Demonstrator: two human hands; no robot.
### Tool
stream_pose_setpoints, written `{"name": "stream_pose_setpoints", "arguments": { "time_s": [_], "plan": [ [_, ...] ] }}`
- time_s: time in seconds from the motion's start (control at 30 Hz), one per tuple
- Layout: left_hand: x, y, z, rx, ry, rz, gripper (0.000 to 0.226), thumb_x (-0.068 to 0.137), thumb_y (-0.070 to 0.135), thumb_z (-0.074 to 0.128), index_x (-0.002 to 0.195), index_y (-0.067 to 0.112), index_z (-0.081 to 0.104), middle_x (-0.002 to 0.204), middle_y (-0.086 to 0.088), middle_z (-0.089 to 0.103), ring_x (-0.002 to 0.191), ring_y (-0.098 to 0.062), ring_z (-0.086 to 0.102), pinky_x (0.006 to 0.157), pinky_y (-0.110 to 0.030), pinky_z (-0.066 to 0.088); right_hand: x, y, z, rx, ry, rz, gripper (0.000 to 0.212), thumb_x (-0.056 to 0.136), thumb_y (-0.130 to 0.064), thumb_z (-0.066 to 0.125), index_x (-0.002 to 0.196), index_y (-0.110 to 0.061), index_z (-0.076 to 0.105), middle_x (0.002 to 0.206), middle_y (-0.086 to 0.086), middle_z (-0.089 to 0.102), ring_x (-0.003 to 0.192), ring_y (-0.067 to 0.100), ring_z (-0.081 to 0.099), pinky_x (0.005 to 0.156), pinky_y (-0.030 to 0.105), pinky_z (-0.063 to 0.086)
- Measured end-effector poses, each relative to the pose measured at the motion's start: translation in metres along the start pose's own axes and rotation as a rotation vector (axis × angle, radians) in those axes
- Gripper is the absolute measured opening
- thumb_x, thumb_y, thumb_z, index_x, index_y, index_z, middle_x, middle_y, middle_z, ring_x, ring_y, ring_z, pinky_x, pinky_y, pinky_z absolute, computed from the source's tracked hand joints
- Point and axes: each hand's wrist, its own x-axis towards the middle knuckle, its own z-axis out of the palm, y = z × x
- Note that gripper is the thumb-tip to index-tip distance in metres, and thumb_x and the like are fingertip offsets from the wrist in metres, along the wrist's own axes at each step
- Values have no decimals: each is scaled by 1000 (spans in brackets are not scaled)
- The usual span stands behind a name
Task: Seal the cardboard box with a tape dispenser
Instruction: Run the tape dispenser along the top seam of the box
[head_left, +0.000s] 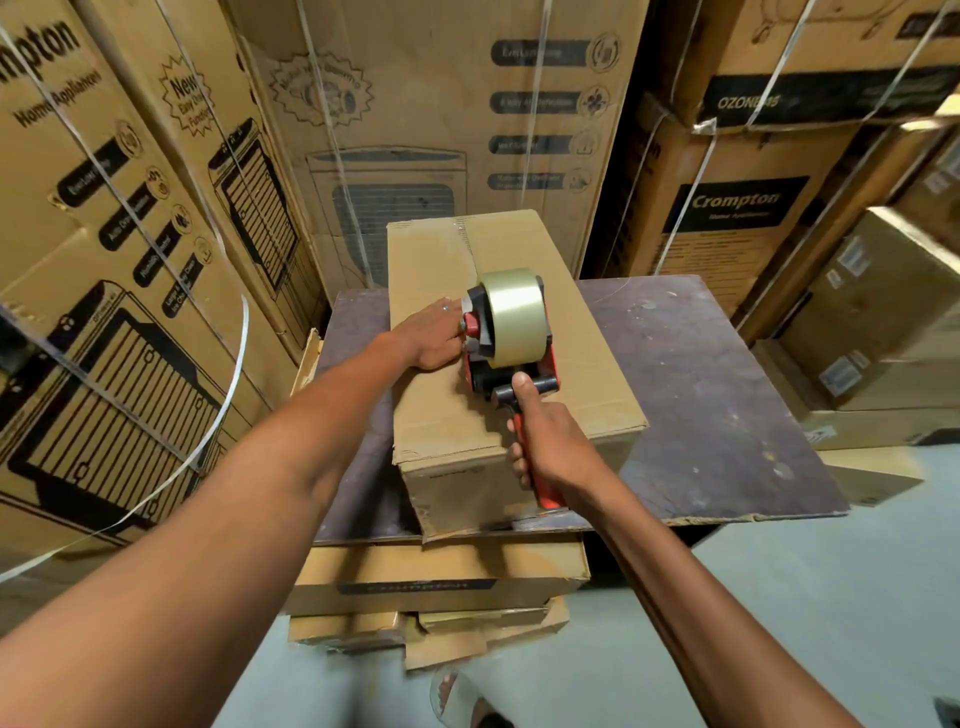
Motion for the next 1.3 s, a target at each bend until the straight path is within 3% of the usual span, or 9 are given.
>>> {"name": "stream_pose_setpoints", "arguments": {
  "time_s": [0.07, 0.2, 0.33, 0.47, 0.6, 0.73, 0.93, 1.17, 1.3],
  "plan": [
    [1, -2, 1, 5, -4, 17, 8, 95, 19, 48, 92, 17, 56, 118, -17, 63, 112, -34, 51, 103, -39, 33, -11, 3, -3, -10, -6, 15, 65, 98, -76, 30, 67, -22, 49, 58, 0, 52, 50, 15, 50, 51, 28, 45],
    [6, -14, 6, 70, -32, 10, 33, 100, 23, 48, 128, 15, 62, 147, -12, 53, 139, -24, 37, 117, -37, 25, -33, 8, -7, -16, -25, 43, 63, 98, -75, 32, 74, -20, 51, 59, 0, 52, 50, 14, 50, 51, 28, 44],
    [2, -6, 2, 98, -82, 35, 56, 105, 34, 31, 158, 15, 27, 166, -5, 22, 154, -26, 16, 125, -42, 12, -53, 14, -15, 9, -48, 64, 64, 96, -78, 33, 82, -18, 52, 61, -1, 51, 52, 14, 49, 52, 28, 43],
    [4, -14, 5, 129, -109, 61, 71, 92, 44, 9, 160, 26, 20, 168, 5, 12, 156, -23, 9, 125, -45, 8, -68, 20, -20, 24, -74, 70, 64, 94, -78, 33, 85, -17, 51, 62, 0, 49, 51, 12, 47, 49, 27, 41],
    [4, -9, 19, 164, -76, 31, 56, 107, 41, 23, 160, 29, 14, 169, 4, 7, 156, -25, 6, 125, -49, 7, -71, 21, -19, 24, -74, 64, 64, 93, -79, 33, 84, -19, 52, 62, -1, 50, 52, 12, 48, 50, 28, 43],
    [-24, 13, 42, 146, -35, 143, 38, 100, 29, 35, 130, 22, 58, 150, -9, 48, 143, -27, 34, 124, -48, 13, -70, 24, -16, 57, -68, 71, 64, 93, -80, 36, 84, -18, 52, 61, -1, 50, 50, 12, 48, 50, 28, 42],
    [-53, 11, 67, 292, -36, 216, 48, 104, 40, 21, 112, 23, 65, 129, 0, 61, 127, -12, 40, 121, -43, 18, -69, 23, -16, 41, -51, 51, 66, 93, -80, 36, 85, -17, 54, 59, -1, 52, 51, 16, 50, 53, 30, 44],
    [-80, 38, 46, 273, -117, 213, 108, 78, 95, 16, 155, 23, 36, 164, -8, 29, 153, -27, 18, 125, -53, 2, -75, 28, -20, 24, -48, 17, 66, 94, -80, 36, 83, -18, 56, 61, 0, 53, 51, 15, 51, 53, 29, 44],
    [-89, 51, 42, 249, -105, 180, 110, 71, 95, 34, 159, 29, 23, 167, -4, 21, 155, -26, 12, 124, -56, 0, -74, 32, -22, -5, -45, -12, 66, 95, -78, 35, 82, -18, 57, 58, -1, 53, 49, 14, 51, 52, 28, 44]
  ]
}}
